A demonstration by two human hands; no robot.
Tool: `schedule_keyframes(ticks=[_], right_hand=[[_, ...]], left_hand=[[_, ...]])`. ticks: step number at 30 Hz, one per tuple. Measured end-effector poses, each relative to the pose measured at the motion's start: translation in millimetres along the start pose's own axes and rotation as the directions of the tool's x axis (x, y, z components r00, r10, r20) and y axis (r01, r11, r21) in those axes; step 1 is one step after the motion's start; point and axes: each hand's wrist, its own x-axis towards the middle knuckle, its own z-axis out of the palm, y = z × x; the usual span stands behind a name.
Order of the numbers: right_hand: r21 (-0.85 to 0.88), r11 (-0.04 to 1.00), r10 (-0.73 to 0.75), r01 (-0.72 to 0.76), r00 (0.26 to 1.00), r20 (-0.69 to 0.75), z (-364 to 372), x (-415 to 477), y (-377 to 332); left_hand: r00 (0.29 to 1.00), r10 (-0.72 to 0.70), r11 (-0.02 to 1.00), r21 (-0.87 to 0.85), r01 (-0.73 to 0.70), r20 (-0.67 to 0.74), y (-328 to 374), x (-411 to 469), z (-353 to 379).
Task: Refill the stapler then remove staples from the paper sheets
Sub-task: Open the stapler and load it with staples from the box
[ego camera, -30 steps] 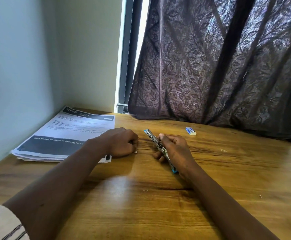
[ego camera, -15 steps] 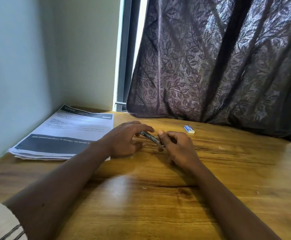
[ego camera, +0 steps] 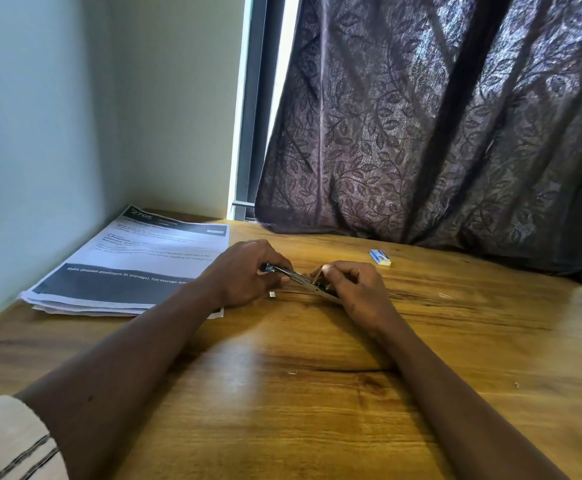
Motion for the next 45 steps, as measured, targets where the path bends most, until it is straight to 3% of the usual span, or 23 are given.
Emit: schedule_keyframes(ticks=[12, 16, 20, 23, 28, 33, 38, 42, 45], right_hand=[[-0.021, 0.999, 0.043, -0.045, 0.994, -0.096, 5, 14, 20], [-0.047, 0.998, 0.031, -0.043, 0.972, -0.231, -4, 15, 27], [-0.071, 0.98, 0.132, -0.184, 0.879, -0.458, -14, 22, 37], [-0.111, 0.941, 0.209, -0.32, 0.806, -0.553, -20, 36, 46], [-0.341, 0.848, 0.202, -0.405, 0.842, -0.5, -37, 73, 67], [-0.464, 0.685, 0.334, -0.561, 0.808, -0.484, -36, 106, 70], [-0.569, 0.555, 0.347, -0.607, 0.79, -0.506, -38, 117, 75], [-0.48, 0.651, 0.322, -0.589, 0.786, -0.528, -45, 118, 87], [-0.126, 0.88, 0.332, -0.459, 0.782, -0.528, -47, 109, 76]], left_hand=[[0.973, -0.212, 0.974, -0.056, 0.218, 0.09, 14, 0, -2], [0.978, -0.201, 0.979, 0.041, 0.199, 0.056, 12, -3, 2], [0.938, -0.211, 0.964, 0.215, 0.154, 0.276, 8, -5, 4], [0.901, -0.195, 0.961, 0.261, 0.096, 0.387, 3, -5, 7], [0.891, -0.184, 0.967, 0.237, 0.089, 0.415, 2, -3, 11], [0.902, -0.169, 0.971, 0.225, 0.083, 0.396, 4, -2, 11], [0.902, -0.17, 0.969, 0.236, 0.079, 0.397, 5, -4, 12], [0.91, -0.175, 0.964, 0.252, 0.082, 0.376, 8, -4, 11], [0.915, -0.173, 0.964, 0.253, 0.082, 0.364, 5, -3, 13]])
